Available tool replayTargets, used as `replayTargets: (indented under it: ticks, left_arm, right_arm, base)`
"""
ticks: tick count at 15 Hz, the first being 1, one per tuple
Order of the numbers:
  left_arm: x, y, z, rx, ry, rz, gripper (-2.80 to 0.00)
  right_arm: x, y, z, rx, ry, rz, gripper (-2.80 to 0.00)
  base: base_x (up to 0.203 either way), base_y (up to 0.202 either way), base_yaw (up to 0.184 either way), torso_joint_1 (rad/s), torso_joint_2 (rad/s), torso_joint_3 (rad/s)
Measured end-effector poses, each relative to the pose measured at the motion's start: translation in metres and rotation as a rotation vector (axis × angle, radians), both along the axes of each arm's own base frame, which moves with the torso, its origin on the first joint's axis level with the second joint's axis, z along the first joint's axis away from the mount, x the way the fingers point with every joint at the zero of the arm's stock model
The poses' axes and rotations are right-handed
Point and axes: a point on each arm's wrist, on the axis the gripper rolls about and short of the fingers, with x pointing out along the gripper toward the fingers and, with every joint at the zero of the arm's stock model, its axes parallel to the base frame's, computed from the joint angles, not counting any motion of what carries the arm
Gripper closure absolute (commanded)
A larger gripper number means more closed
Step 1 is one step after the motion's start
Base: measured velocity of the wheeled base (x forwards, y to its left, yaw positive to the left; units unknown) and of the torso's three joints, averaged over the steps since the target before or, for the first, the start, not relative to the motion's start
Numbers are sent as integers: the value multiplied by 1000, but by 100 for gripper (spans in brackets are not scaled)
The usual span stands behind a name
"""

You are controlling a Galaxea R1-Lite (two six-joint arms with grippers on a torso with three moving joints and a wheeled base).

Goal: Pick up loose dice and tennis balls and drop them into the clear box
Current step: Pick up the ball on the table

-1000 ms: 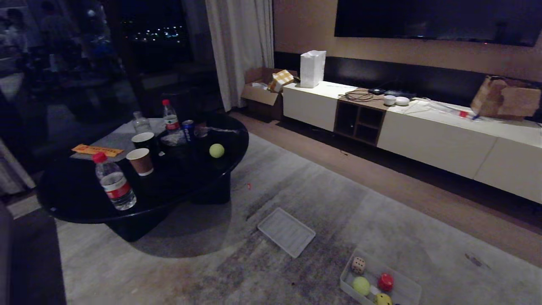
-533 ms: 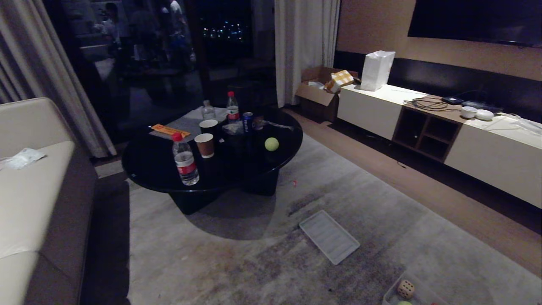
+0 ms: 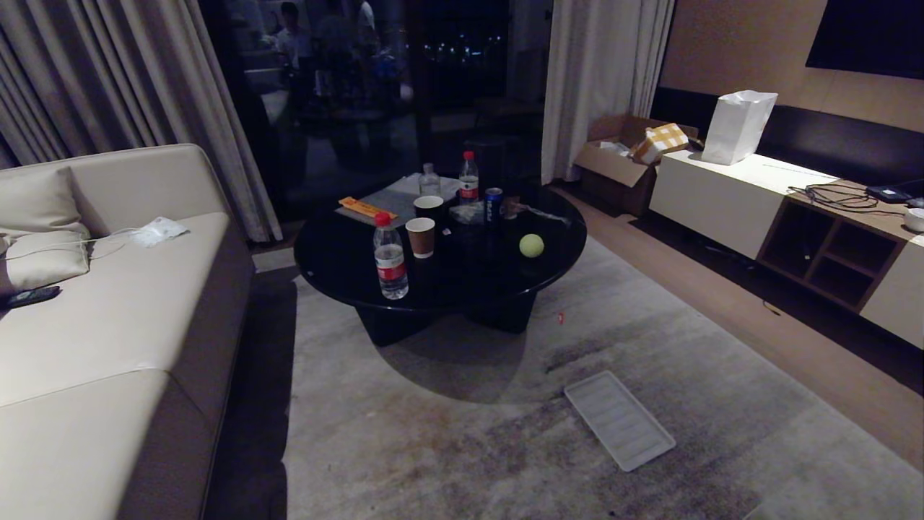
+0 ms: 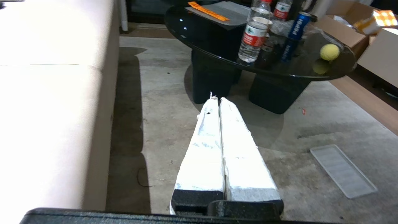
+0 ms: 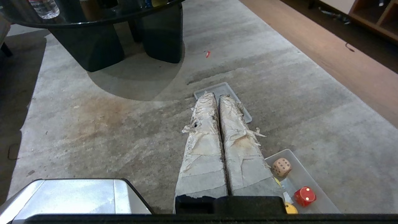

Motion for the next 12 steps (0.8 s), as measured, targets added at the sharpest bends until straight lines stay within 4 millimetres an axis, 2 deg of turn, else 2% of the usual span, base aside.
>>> replayTargets:
  ticks: [4, 12]
  left_arm:
    - [0, 0, 0, -2, -1, 0, 0]
    - [0, 0, 0, -3, 0, 0, 0]
  right_arm:
    - [0, 0, 0, 0, 0, 1, 0]
    - [0, 0, 0, 0, 0, 0, 0]
  base:
    - [0, 0, 0, 0, 0, 0]
    - [176, 0, -1, 1, 2, 1]
